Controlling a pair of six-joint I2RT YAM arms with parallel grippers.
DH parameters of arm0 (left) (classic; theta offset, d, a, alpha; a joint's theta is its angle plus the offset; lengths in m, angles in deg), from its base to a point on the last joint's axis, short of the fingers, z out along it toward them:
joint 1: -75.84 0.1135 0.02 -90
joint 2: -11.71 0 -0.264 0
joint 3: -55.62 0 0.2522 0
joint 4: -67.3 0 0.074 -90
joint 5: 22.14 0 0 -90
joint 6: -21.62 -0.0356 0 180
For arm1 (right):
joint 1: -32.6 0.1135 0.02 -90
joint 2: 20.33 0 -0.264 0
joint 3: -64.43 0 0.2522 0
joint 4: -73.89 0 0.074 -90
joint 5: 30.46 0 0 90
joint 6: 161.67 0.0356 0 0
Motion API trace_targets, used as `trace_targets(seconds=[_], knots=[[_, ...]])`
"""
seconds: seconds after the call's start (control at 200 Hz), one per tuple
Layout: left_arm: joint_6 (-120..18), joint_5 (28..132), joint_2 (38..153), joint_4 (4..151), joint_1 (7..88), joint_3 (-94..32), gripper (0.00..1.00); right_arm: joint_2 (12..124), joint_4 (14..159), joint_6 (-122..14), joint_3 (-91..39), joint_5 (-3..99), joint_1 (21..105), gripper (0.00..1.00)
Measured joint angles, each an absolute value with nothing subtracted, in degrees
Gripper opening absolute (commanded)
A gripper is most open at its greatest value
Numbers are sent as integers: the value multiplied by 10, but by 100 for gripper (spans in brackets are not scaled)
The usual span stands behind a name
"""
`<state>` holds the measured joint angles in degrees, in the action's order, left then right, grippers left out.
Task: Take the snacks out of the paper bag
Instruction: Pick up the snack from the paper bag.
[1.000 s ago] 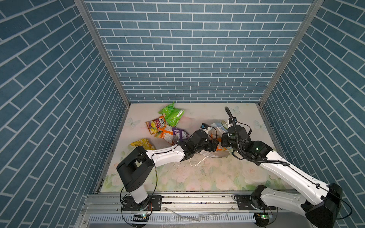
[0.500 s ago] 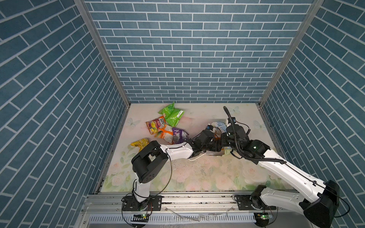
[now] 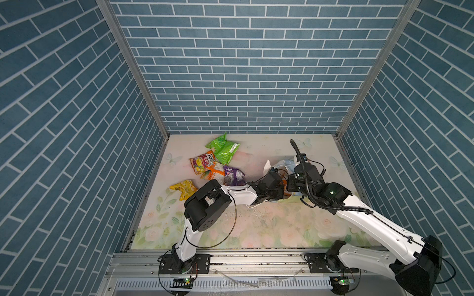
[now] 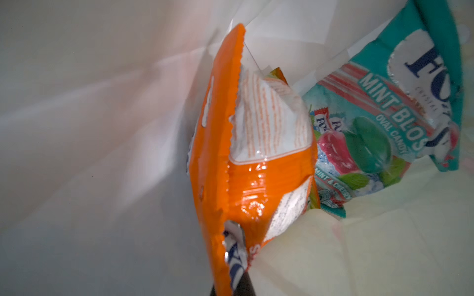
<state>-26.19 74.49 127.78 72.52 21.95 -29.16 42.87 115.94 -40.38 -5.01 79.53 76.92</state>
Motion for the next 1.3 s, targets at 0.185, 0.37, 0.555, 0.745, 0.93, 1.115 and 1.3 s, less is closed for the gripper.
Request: trace_targets(seconds=[0.185,0.37,0.555,0.745,0.93,1.115,1.3], knots=[[-268,739,1247,725,219,-274,0,424,1160,-404,-48,797,769,0],[-272,738,1206,724,219,-257,0,424,1164,-404,-47,801,769,0],[-275,737,1177,724,219,-251,0,411,1164,-400,-36,804,769,0],[-275,740,1167,724,219,-246,0,406,1166,-399,-35,808,769,0],[-277,740,1132,730,219,-229,0,404,1171,-399,-34,810,769,0],[-283,741,1091,736,219,-223,0,401,1173,-399,-29,815,769,0],[-290,741,1053,739,219,-223,0,401,1175,-399,-28,818,769,0]])
